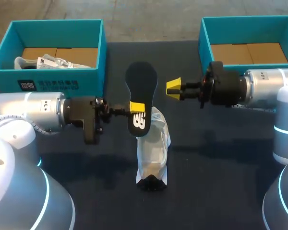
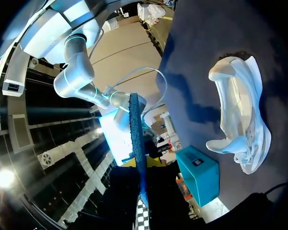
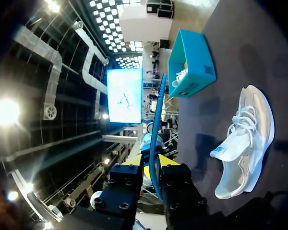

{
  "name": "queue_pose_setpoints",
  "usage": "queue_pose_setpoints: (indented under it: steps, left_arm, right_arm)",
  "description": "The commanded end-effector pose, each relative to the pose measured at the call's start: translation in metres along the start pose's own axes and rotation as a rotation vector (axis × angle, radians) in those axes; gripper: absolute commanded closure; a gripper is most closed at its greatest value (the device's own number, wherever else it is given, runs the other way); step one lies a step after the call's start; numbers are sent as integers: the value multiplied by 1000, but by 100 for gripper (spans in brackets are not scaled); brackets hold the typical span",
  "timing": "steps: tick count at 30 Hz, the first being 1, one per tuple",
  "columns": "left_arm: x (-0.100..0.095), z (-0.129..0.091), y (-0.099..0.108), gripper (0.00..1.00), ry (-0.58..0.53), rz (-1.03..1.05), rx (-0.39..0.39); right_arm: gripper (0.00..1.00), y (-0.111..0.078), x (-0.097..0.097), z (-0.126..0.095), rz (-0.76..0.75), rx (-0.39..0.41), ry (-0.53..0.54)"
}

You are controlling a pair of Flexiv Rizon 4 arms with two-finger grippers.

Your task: Take the shoe out of the shoebox, open the shoe tongue, remove and reinsert the insole, then place the shoe into the shoebox

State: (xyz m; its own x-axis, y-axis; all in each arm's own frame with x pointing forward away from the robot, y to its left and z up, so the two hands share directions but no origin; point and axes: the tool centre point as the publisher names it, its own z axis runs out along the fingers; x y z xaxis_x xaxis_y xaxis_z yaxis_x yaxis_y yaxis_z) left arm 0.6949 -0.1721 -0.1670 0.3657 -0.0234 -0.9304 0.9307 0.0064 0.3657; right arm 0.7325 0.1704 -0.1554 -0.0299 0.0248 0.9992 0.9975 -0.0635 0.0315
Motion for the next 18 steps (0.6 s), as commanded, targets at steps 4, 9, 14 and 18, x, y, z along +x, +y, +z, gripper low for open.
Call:
queue_pose_setpoints:
  steps: [4, 9, 14, 18]
  left_arm:
    - [0, 2, -1, 100, -1, 5, 0]
    - [-2, 3, 0, 100, -3, 9, 1]
    - [-2, 3, 0, 100, -2, 12, 4]
    - [-2, 3, 0, 100, -2, 12, 4]
  right_arm:
    - [100, 0, -1, 6, 5, 8, -10]
    - [100, 1, -3, 8, 5, 12, -16]
    - [73, 1, -4, 9, 5, 15, -15]
    - [14, 0, -5, 7, 8, 12, -13]
